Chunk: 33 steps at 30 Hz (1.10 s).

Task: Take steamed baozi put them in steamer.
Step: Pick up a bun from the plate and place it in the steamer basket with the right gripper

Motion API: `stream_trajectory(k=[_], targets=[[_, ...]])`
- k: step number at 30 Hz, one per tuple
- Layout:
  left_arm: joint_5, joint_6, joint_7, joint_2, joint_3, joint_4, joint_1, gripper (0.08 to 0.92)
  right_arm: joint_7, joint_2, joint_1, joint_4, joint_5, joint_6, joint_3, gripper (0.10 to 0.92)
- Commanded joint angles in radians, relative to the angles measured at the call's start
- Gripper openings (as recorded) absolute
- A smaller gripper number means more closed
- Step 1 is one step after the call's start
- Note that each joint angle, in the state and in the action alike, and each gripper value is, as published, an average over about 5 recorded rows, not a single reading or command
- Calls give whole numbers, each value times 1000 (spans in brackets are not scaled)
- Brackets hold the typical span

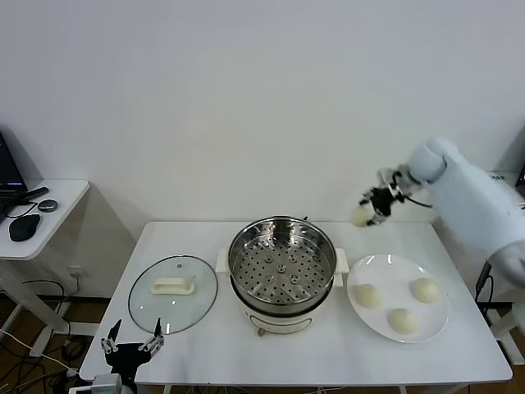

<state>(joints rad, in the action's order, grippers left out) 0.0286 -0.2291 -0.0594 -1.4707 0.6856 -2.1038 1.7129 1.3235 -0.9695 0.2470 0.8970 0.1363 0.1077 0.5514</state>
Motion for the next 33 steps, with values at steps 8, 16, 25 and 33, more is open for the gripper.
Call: stream_trajectory(k=[8,16,25,33], targets=[[60,-12,2,-7,16,-25,-6,823,22,-171,252,68,-268,443,277,577],[60,-10,-4,-21,26,-29,6,823,-5,-229,206,127,-139,699,354,583],[58,-10,-3,-45,21,-24,6,823,-15,-283,91,140,140,721,325,585],[61,-12,-1,-59,23,-15,0,823,-14,-316,69,107,191,720,316,586]])
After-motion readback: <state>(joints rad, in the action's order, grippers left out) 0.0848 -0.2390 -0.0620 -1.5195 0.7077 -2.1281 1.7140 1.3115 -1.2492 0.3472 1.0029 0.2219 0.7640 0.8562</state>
